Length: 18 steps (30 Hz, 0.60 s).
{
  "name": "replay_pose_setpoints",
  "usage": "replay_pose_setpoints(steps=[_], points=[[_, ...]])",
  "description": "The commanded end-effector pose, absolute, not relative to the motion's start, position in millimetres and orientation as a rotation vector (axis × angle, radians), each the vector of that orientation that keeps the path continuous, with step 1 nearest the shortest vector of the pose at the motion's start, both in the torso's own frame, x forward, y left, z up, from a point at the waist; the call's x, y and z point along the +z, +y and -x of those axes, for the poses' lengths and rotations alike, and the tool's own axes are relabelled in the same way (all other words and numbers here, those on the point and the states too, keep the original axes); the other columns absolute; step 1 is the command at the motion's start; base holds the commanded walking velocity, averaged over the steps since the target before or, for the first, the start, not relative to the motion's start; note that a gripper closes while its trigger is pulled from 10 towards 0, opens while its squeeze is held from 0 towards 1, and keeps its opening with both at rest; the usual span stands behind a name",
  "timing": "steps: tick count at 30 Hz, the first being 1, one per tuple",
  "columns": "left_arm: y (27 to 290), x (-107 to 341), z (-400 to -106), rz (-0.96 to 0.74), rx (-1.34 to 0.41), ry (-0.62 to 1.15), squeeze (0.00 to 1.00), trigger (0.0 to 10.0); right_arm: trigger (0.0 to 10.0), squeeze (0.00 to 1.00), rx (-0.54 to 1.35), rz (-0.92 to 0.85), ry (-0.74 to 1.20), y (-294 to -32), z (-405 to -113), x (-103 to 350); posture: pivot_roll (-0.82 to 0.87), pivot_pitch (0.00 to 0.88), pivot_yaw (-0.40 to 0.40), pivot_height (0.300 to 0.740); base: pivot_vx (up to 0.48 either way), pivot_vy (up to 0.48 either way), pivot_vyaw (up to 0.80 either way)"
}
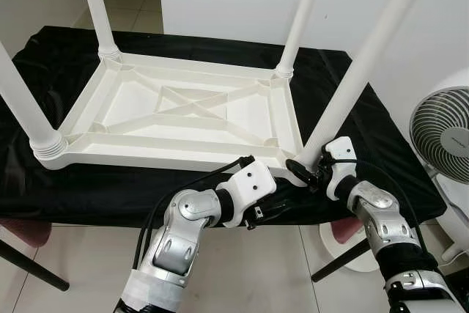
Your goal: Building children table
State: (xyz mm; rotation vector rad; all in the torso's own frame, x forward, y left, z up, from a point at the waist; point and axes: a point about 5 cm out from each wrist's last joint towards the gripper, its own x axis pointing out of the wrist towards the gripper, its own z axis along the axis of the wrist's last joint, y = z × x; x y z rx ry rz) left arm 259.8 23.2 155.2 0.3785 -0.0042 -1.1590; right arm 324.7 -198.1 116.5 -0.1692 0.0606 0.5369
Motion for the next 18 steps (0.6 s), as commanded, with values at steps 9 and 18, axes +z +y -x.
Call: replay_pose_setpoints(steps=[9,18], points=[[17,160,-265,-0.317,-0.929,-0.06,0.0,10.0,0.0,0.0,0.278,0.043,0.041,-198,-326,111,0.1,0.046,-0.079,0.74,0.0,0.0,0.0],[16,159,-264,-0.315,-0.938,-0.054,0.0,10.0,0.0,0.0,-0.106,-0.007,0.102,-170,-316,99,0.09,0.052,-0.074,0.74,0.0,0.0,0.0]])
